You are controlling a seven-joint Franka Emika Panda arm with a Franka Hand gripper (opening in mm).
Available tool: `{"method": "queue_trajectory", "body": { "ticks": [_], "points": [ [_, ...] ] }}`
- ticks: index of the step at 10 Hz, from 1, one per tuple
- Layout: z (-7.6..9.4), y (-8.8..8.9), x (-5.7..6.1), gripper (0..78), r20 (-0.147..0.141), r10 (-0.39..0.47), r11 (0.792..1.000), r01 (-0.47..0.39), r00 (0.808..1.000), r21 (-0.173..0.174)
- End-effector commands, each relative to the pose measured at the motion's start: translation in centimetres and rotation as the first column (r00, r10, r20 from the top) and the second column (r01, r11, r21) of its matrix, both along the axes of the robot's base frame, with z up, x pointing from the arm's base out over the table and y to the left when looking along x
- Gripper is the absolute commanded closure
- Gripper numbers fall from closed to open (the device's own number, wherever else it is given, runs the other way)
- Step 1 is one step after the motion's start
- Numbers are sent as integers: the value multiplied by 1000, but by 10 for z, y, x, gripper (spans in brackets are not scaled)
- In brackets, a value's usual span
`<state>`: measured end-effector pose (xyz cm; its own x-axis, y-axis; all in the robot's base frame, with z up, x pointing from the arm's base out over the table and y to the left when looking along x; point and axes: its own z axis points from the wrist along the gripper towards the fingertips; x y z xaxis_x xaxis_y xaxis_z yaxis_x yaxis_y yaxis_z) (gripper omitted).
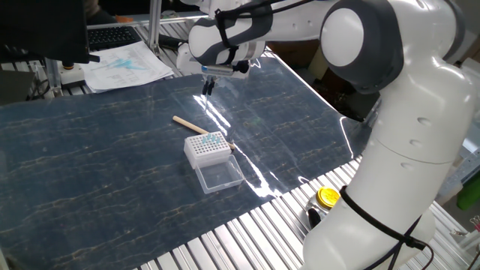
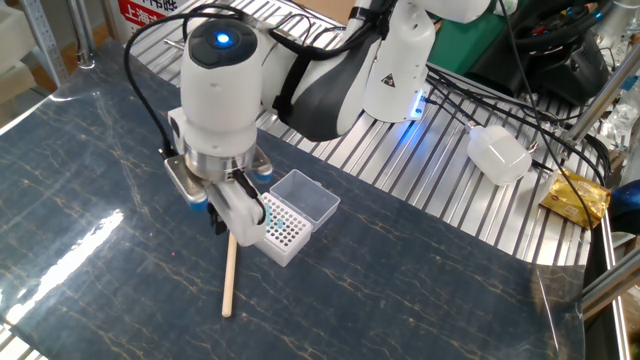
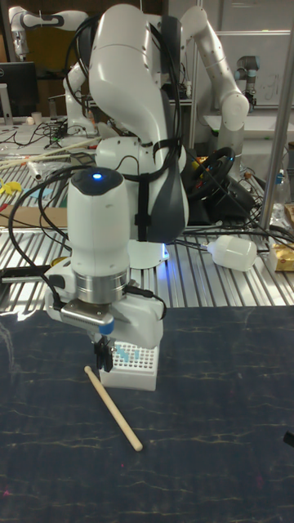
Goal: Insert a medium pipette tip into the holder for medium pipette tips
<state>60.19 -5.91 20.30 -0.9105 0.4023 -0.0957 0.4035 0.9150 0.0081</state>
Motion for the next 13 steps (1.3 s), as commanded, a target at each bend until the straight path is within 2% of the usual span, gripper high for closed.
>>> {"method": "queue_trajectory", "body": {
  "ticks": [1,3,4,5,7,9,11,12,13],
  "points": [
    [1,0,1,764,-24,18,1000,-18,1000,1],
    [1,0,1,764,-33,54,999,-55,998,-2],
    [1,0,1,764,-31,48,999,-48,998,-2],
    [3,-1,0,764,-41,24,1000,-24,999,14],
    [14,-4,-6,764,-37,26,999,-26,999,20],
    [18,4,-21,764,-28,-1,1000,2,1000,20],
    [15,16,-36,764,3,-29,999,29,1000,16],
    [15,18,-40,764,9,-34,999,34,999,17],
    [15,23,-49,764,26,-48,999,47,999,24]
  ]
}}
